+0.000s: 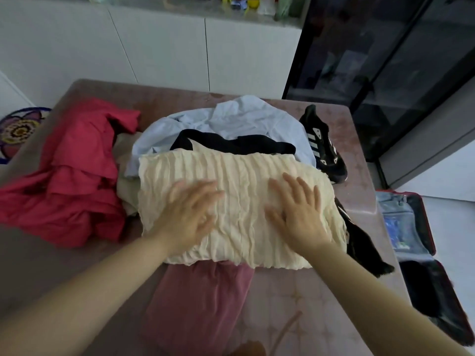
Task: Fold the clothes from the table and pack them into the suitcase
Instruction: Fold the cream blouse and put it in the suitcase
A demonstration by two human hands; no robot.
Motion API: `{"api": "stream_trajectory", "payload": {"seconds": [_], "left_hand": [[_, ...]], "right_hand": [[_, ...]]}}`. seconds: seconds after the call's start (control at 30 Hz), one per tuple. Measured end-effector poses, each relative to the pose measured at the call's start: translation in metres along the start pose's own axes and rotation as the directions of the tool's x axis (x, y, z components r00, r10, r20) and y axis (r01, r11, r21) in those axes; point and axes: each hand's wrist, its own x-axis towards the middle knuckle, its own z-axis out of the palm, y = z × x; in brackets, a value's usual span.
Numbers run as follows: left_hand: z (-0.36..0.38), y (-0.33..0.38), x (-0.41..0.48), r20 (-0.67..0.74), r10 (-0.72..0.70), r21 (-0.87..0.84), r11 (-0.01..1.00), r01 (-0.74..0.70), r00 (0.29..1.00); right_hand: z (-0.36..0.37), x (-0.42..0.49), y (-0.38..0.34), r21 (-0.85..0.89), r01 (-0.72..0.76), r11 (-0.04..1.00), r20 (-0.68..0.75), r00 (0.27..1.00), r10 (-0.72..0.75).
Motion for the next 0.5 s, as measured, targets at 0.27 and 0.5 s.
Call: {"api": "stream_trajectory", "payload": {"seconds": [0.27, 0.5], "left_hand": [[0.018, 0.006, -0.006, 0.264, -0.069, 0.239, 0.971, 0.004, 0.962], [0.038, -0.002, -0.094, 0.076, 0.075, 0.134, 0.987, -0.085, 0.994]], "right_hand": [[0.009, -0.019, -0.005, -0.072, 0.011, 0.997, 0.064, 0.998, -0.006], [0.035, -0.103, 0.049, -0.088, -0.076, 0.993, -0.031, 0.997, 0.074]]}}
